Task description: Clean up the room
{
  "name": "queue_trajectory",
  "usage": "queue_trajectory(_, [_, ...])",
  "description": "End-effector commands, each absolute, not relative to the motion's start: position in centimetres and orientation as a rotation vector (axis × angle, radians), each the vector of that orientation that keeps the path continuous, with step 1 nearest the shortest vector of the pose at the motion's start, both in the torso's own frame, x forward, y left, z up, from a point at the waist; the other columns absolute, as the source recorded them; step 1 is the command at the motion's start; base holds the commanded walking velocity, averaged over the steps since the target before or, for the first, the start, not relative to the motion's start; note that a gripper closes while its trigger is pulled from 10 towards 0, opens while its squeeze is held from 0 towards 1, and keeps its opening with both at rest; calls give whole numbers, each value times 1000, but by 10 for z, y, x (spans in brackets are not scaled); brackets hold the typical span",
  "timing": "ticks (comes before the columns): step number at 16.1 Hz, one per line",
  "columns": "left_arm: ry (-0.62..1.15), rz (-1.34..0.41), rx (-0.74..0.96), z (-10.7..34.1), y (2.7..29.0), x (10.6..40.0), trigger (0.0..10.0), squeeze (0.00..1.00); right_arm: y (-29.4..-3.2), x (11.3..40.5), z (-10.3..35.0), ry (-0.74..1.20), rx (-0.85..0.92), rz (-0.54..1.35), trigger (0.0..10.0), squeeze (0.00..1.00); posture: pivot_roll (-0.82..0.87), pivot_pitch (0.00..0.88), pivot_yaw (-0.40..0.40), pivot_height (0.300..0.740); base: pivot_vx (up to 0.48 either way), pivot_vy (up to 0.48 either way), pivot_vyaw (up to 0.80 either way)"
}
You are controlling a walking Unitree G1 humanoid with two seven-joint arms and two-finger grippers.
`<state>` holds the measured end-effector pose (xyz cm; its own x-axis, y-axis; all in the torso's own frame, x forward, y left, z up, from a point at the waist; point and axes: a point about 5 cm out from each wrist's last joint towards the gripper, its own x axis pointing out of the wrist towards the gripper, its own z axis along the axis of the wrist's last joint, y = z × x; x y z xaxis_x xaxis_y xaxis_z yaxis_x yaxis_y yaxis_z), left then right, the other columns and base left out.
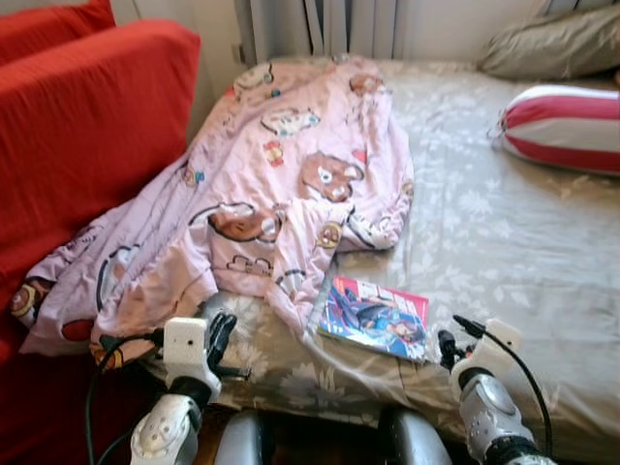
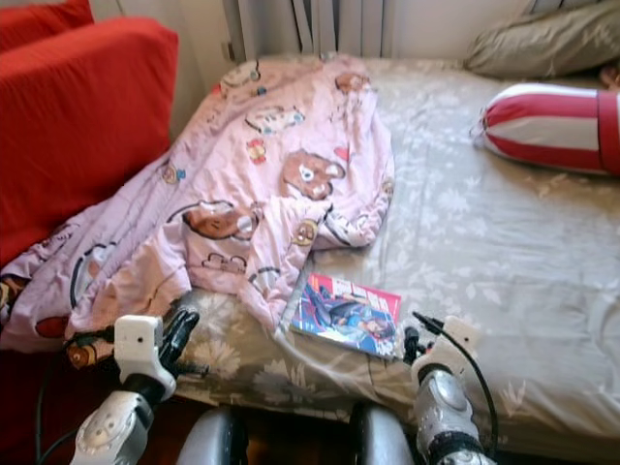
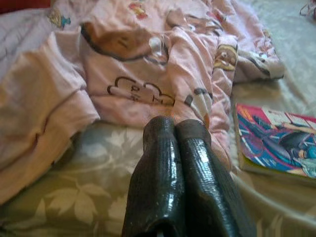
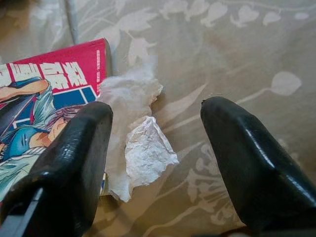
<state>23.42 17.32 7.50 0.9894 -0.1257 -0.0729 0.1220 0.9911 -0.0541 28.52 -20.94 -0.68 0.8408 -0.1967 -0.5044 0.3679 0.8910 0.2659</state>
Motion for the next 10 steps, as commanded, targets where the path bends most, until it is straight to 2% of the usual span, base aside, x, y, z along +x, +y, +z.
queue_trajectory(1, [79, -119, -48, 78, 177, 231, 10000, 0, -206, 288, -6, 497, 390, -305, 10000, 0, 127, 160, 43, 595, 0, 0, 0])
queue_trajectory(3, [82, -119, -47, 79, 176, 228, 10000, 0, -200, 289, -8, 521, 447, -292, 10000, 0, 134, 166, 46, 595, 0, 0, 0])
queue_trajectory(10, [112, -122, -45, 81, 176, 217, 10000, 0, -200, 283, -15, 561, 469, -329, 10000, 0, 154, 185, 54, 595, 0, 0, 0])
